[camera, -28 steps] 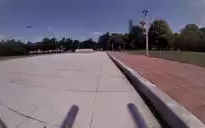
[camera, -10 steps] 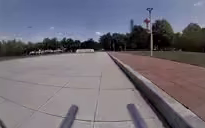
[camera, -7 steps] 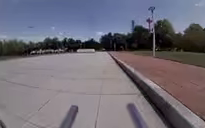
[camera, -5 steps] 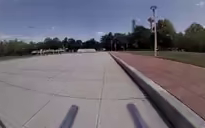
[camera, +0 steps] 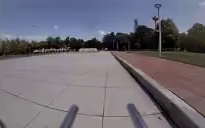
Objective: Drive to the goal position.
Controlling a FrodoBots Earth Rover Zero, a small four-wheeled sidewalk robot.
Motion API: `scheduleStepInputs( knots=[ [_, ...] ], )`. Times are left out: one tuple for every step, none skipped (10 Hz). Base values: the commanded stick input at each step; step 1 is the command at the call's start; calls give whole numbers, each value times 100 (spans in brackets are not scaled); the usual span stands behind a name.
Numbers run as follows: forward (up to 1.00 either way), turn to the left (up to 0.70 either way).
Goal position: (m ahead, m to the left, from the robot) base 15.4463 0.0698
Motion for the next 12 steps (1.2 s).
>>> scheduleStepInputs(
  knots=[
    [70,0],
    [70,0],
    [70,0],
    [70,0],
    [70,0],
    [70,0],
    [70,0],
    [70,0],
    [70,0],
    [70,0],
    [70,0],
    [70,0]
  ],
)
